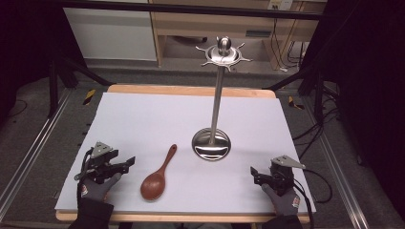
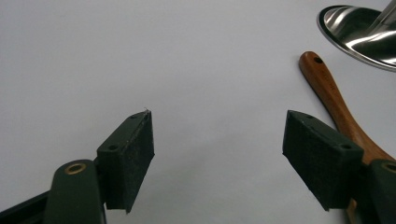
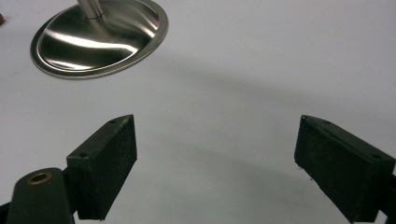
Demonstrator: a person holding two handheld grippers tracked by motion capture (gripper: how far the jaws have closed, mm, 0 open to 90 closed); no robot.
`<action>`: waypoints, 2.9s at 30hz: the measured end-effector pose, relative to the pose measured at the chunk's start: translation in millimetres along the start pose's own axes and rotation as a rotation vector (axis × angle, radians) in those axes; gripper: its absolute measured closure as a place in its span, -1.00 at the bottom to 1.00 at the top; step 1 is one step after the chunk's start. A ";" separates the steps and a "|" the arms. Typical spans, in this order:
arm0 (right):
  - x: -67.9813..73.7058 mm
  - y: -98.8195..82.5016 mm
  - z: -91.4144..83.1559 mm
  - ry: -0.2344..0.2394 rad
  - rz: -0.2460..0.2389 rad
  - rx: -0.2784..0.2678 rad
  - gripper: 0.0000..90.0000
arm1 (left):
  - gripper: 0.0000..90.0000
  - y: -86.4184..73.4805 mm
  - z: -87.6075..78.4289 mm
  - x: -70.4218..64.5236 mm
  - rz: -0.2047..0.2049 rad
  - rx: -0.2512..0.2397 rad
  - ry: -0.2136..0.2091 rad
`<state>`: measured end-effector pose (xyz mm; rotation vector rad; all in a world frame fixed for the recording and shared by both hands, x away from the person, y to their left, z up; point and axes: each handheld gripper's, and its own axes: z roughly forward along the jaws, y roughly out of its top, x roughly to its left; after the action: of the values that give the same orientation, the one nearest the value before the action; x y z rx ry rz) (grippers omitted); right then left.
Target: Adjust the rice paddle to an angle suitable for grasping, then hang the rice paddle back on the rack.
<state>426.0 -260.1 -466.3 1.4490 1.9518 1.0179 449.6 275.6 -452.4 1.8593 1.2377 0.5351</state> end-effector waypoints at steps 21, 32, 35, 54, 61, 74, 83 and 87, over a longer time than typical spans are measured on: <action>3.0 -1.4 2.8 0.004 -0.009 0.042 -0.71 | -0.41 6.3 1.2 -30.0 0.045 0.029 -0.089; 4.0 -1.6 4.3 0.007 -0.013 0.054 -0.72 | -0.37 10.8 0.6 -44.8 0.082 0.050 -0.123; 4.1 -1.7 4.5 0.007 -0.015 0.055 -0.72 | -0.36 11.5 0.6 -47.2 0.087 0.052 -0.126; 6.0 -2.1 4.8 0.012 -0.017 0.064 -0.74 | -0.30 18.5 5.9 -69.7 0.148 0.095 -0.150; 6.4 -2.6 4.7 0.013 -0.024 0.063 -0.74 | -0.29 26.4 12.8 -77.0 0.177 0.132 -0.160; 6.9 -2.6 5.1 0.012 -0.020 0.072 -0.74 | -0.15 43.8 22.0 -86.1 0.209 0.181 -0.161; 6.8 -2.9 5.5 0.001 -0.032 0.073 -0.74 | -0.06 48.2 29.3 -87.2 0.199 0.225 -0.154; 6.8 -3.1 5.6 -0.001 -0.035 0.076 -0.74 | -0.01 47.6 33.2 -86.1 0.194 0.232 -0.150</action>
<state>426.4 -252.6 -471.8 1.4496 2.0281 0.9367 462.9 176.4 -425.0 2.1878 1.0621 0.3579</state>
